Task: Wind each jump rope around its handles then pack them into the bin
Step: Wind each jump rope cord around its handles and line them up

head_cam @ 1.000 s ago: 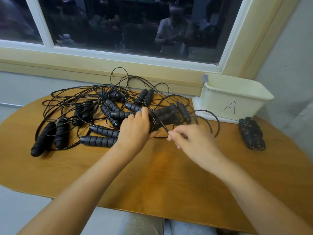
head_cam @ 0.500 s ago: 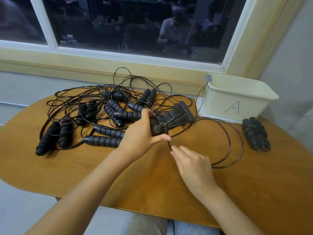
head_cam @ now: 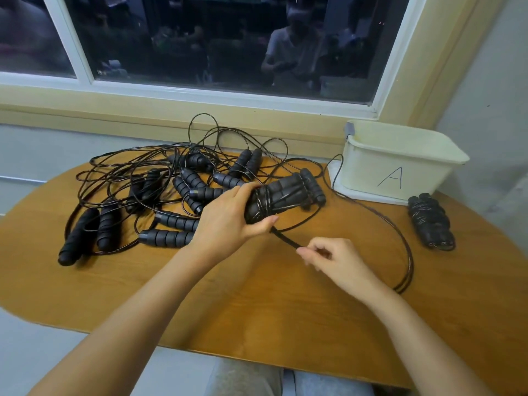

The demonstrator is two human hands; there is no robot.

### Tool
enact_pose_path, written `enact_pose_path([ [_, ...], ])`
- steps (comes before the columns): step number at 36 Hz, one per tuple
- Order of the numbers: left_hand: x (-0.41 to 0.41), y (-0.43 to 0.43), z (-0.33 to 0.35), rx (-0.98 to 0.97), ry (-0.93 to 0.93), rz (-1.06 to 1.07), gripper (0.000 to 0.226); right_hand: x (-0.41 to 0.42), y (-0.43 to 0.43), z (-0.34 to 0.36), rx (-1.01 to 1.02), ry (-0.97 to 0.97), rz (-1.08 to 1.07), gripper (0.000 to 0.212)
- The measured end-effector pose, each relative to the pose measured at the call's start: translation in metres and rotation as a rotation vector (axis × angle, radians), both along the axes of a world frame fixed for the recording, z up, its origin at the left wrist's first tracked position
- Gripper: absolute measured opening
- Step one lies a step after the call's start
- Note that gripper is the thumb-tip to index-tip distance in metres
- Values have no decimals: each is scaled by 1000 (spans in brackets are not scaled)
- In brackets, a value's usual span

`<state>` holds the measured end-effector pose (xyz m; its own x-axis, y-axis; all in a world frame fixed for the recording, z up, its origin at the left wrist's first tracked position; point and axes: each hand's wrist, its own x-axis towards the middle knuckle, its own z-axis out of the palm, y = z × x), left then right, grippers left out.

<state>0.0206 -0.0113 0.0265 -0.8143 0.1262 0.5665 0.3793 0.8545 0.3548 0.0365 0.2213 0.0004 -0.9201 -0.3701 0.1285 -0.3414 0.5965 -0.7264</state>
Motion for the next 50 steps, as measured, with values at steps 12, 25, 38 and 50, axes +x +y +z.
enact_pose_path([
  [12, -8, -15, 11, 99, 27, -80, 78, -32, 47, 27, -50, -267, 60, 32],
  [25, 6, 2, 4, -317, 238, -396, 70, -94, 23, 70, -233, -518, -38, 29],
  [38, -5, 15, 0, -496, 125, 103, 73, -27, -37, 99, 170, 205, -125, 36],
  [50, -6, 31, 14, -213, -136, 120, 117, 12, -12, 57, 0, 157, -189, 35],
])
